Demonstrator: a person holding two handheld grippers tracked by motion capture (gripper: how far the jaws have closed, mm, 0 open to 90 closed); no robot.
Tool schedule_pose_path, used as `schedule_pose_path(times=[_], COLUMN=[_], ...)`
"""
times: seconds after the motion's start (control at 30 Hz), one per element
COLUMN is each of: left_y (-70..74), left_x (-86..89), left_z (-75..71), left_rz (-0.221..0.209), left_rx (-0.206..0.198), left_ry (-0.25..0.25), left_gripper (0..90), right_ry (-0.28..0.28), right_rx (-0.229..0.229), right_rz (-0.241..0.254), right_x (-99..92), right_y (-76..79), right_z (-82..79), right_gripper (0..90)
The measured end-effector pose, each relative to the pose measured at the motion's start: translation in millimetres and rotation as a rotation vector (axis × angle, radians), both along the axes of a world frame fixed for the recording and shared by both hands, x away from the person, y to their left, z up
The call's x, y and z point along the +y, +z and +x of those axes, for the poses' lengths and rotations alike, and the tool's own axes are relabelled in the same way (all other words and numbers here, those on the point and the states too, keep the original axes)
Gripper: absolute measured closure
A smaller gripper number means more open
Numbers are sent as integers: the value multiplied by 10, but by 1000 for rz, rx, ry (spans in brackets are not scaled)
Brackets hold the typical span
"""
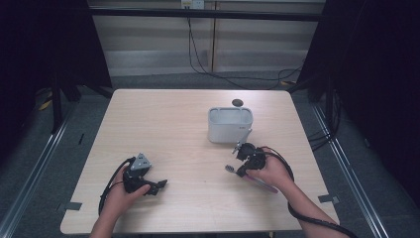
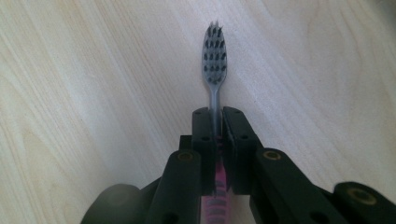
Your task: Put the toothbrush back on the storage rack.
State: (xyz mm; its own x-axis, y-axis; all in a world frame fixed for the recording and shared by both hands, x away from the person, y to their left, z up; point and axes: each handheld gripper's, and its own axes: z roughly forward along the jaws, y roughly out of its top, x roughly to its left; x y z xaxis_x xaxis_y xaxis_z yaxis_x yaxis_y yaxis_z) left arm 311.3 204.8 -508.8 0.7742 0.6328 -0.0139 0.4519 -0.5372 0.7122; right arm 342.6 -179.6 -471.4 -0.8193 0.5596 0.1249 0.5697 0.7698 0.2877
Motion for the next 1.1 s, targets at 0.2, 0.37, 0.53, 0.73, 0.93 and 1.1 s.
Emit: schedule_pose_path(times=[0.2, 0.37, 0.53, 0.73, 0.93, 1.1], left_y=[-1, -1, 0, 0, 0, 0], left_x=[-1, -1, 0, -1, -1, 0], left_z=[-1, -1, 0, -1, -1, 0], left_rz=[-2, -2, -1, -1, 0, 1], left_rx=[2, 2, 1, 1, -1, -1], left_ry=[1, 1, 0, 1, 0, 0], left_gripper=[95, 95, 95, 95, 95, 95], right_ry=[-48, -78, -103, -131, -153, -155], right_rx=[-12, -32, -59, -80, -100, -116], right_rz=[70, 150, 211, 271, 313, 358], right_x=[-108, -198, -293, -383, -452, -508], right_y=[37, 124, 187, 283, 358, 398], right_z=[1, -2, -8, -20, -23, -20], right_gripper=[843, 843, 844, 845, 846, 847])
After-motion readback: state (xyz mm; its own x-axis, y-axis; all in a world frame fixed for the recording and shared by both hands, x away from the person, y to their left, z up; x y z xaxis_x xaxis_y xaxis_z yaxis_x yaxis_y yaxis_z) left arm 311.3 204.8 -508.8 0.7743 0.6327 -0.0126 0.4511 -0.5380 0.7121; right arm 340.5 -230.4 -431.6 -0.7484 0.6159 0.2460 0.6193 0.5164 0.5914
